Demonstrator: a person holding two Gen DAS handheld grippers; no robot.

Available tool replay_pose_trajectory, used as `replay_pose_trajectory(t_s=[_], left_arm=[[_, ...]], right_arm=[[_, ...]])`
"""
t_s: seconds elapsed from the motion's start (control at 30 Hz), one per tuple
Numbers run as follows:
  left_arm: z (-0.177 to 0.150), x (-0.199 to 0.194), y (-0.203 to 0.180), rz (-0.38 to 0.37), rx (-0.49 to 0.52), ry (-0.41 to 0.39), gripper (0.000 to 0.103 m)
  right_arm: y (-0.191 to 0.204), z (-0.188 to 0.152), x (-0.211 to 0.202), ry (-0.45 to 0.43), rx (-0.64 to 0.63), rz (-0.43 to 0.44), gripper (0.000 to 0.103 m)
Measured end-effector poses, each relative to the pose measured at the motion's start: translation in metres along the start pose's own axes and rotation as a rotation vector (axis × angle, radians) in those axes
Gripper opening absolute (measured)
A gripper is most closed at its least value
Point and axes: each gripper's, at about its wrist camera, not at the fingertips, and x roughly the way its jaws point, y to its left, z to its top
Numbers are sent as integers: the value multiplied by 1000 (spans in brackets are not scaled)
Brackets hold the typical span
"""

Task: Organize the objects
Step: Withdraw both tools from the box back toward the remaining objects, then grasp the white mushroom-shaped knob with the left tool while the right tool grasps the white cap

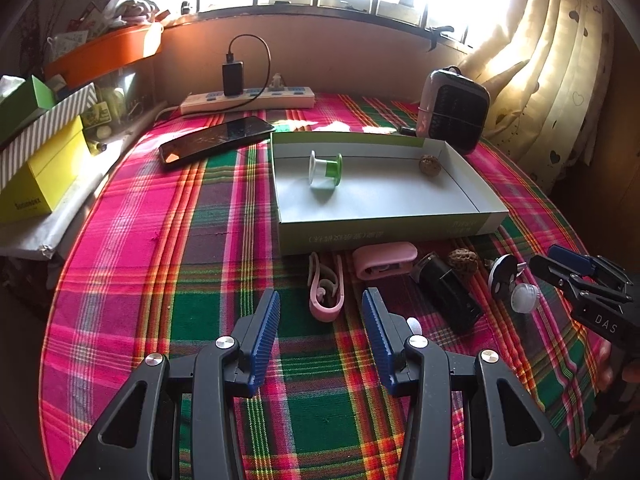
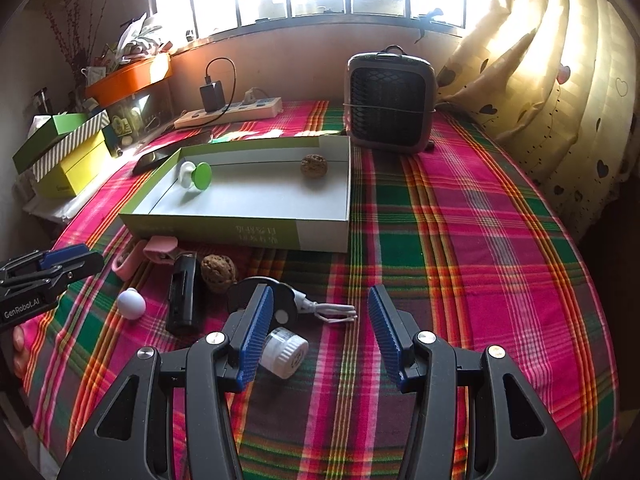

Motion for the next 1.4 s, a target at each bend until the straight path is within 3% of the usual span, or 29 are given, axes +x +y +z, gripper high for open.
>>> replay_pose_trajectory(t_s=[0.53, 1.17, 1.27, 1.4], left_arm=[[-21, 8, -12, -76, 10, 69, 42], [-18, 24, -31, -76, 50, 103, 42], [-15, 26, -35, -103, 48, 110, 42], [-10, 33, -40, -78, 62, 103, 42]], right_arm=[[9, -20, 4, 47, 0, 35, 51], [12, -20, 20, 104, -16, 23, 51], [10, -20, 20, 105, -13, 11, 51], [9, -20, 21, 108, -12, 6, 51]])
